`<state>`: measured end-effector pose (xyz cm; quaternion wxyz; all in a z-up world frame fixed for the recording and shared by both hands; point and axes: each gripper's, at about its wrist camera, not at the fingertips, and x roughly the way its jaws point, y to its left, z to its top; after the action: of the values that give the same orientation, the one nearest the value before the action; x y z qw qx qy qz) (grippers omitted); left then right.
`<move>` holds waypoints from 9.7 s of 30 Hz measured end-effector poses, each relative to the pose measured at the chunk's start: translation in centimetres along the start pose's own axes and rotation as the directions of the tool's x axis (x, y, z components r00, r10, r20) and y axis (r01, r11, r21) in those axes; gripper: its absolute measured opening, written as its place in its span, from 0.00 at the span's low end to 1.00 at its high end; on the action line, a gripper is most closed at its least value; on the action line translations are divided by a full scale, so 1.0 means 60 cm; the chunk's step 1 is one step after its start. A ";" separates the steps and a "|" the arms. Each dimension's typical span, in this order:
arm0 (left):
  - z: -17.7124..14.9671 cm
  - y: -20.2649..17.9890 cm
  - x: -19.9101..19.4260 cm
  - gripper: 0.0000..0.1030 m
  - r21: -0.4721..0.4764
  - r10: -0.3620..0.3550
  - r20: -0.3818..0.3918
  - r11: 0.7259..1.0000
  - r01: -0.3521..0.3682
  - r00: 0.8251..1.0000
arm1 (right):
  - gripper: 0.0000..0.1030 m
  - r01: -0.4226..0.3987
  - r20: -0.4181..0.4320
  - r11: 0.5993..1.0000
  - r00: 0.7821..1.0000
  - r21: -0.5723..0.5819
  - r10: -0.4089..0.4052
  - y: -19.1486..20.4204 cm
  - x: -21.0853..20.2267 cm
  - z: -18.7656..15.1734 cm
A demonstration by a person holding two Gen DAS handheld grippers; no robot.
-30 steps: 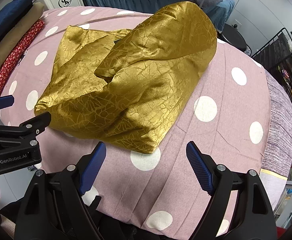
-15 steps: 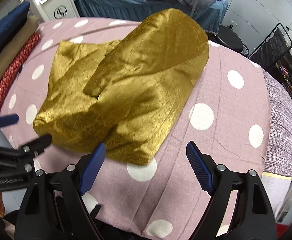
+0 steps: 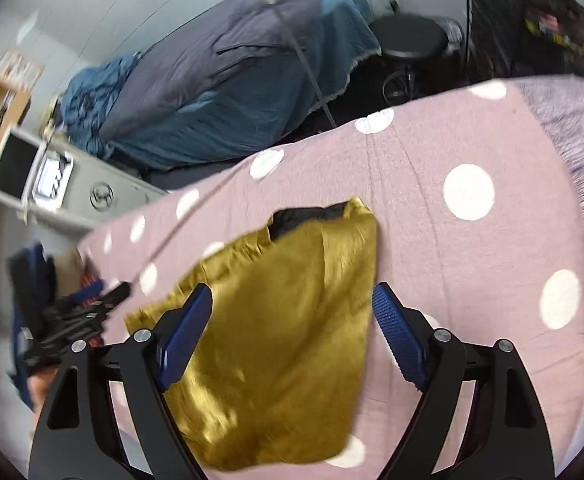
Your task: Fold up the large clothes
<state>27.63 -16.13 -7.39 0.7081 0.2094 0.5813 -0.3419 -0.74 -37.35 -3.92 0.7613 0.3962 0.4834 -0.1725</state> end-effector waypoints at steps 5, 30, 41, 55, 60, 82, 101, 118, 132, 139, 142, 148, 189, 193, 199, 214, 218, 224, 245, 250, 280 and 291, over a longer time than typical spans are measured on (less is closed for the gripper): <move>0.023 -0.007 0.143 0.78 0.065 -0.028 -0.213 0.997 0.043 0.977 | 0.79 -0.054 -0.095 0.983 0.993 0.177 0.071 -0.024 0.083 0.056; -0.176 -0.075 -0.085 0.10 0.100 -0.178 0.041 0.980 0.173 0.983 | 0.10 -0.077 -0.011 0.991 0.997 -0.113 0.076 -0.009 0.041 -0.095; -0.300 -0.106 -0.479 0.10 0.073 -0.169 0.447 0.986 0.153 0.878 | 0.08 -0.446 0.169 0.819 0.832 -0.361 0.528 0.069 -0.264 -0.189; -0.513 -0.160 -0.745 0.10 0.266 -0.409 0.591 0.913 0.310 0.695 | 0.08 -0.615 0.070 0.406 0.494 -0.676 0.867 0.042 -0.638 -0.321; -0.542 -0.193 -0.823 0.10 0.389 -0.478 0.627 0.876 0.284 0.615 | 0.08 -0.600 0.001 0.187 0.297 -0.778 0.955 0.016 -0.780 -0.393; -0.345 -0.177 -0.339 0.90 -0.179 0.018 0.362 0.982 0.051 0.932 | 0.66 -0.138 0.397 0.983 0.914 0.119 0.080 -0.184 -0.380 -0.219; -0.484 -0.337 -0.102 0.90 0.113 0.086 0.015 0.990 -0.087 0.996 | 0.72 0.170 0.083 0.980 0.981 0.099 -0.178 -0.214 -0.148 -0.317; -0.533 -0.307 -0.038 0.39 0.191 0.195 -0.133 0.967 -0.168 0.972 | 0.72 0.187 -0.080 0.979 0.980 0.087 -0.180 -0.206 -0.049 -0.402; -0.433 -0.120 -0.168 0.14 0.041 0.324 0.043 0.945 -0.326 0.945 | 0.72 0.184 -0.059 0.980 0.982 0.081 -0.180 -0.206 -0.060 -0.397; -0.333 0.060 -0.183 0.13 -0.158 0.444 0.043 0.887 -0.433 0.895 | 0.72 0.190 -0.042 0.981 0.981 0.048 -0.188 -0.193 -0.063 -0.393; -0.306 0.129 -0.169 0.09 -0.253 0.504 0.014 0.837 -0.485 0.863 | 0.72 0.190 -0.030 0.981 0.981 0.030 -0.190 -0.186 -0.067 -0.393; -0.292 0.209 -0.136 0.20 -0.438 0.413 -0.049 0.809 -0.392 0.909 | 0.72 0.211 0.010 0.977 0.977 0.004 -0.211 -0.177 -0.080 -0.390; -0.542 -0.079 -0.077 0.85 -0.347 0.179 -0.038 0.920 -0.181 0.983 | 0.09 0.068 -0.100 0.829 0.984 -0.555 -0.149 0.009 0.046 -0.437; -0.536 -0.094 -0.073 0.85 -0.328 0.166 -0.040 0.929 -0.170 0.985 | 0.08 0.040 -0.036 0.875 0.997 -0.483 -0.066 -0.014 -0.021 -0.413; -0.528 -0.114 -0.058 0.85 -0.283 0.156 -0.055 0.945 -0.165 0.986 | 0.07 0.091 0.190 0.969 0.981 -0.231 -0.047 -0.108 -0.164 -0.342; -0.549 -0.108 -0.007 0.85 -0.224 0.137 -0.081 0.963 -0.152 0.987 | 0.08 0.173 0.450 0.756 0.712 0.631 -0.538 -0.579 -0.542 -0.260; -0.551 -0.121 0.008 0.85 -0.155 0.144 -0.077 0.976 -0.154 0.987 | 0.19 0.119 0.360 0.589 0.690 0.799 -0.628 -0.647 -0.555 -0.313; -0.552 -0.121 0.037 0.85 -0.174 0.075 -0.085 0.981 -0.089 0.994 | 0.74 0.119 0.431 0.587 0.566 0.801 -0.703 -0.600 -0.568 -0.398; -0.535 -0.148 0.066 0.11 -0.155 -0.100 -0.100 0.984 0.084 0.990 | 0.17 0.177 -0.053 0.956 0.984 0.232 -0.169 -0.469 -0.196 -0.495; -0.564 -0.142 0.020 0.10 -0.058 -0.120 -0.110 0.992 0.114 0.987 | 0.09 0.106 -0.043 0.968 0.994 0.228 -0.099 -0.470 -0.238 -0.505; -0.511 -0.278 0.046 0.85 0.080 0.017 -0.059 0.997 -0.013 0.998 | 0.72 0.494 -0.022 0.749 0.828 -0.442 -0.560 -0.196 -0.154 -0.438; -0.537 -0.287 0.145 0.95 0.091 0.090 -0.152 0.993 -0.077 0.984 | 0.86 0.425 -0.180 0.803 0.828 -0.417 -0.531 -0.189 -0.017 -0.451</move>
<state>-6.05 -7.56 -21.67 0.6645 0.2896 0.6106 -0.3189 -24.75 -23.70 -13.90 0.6723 0.1348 0.6970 -0.2100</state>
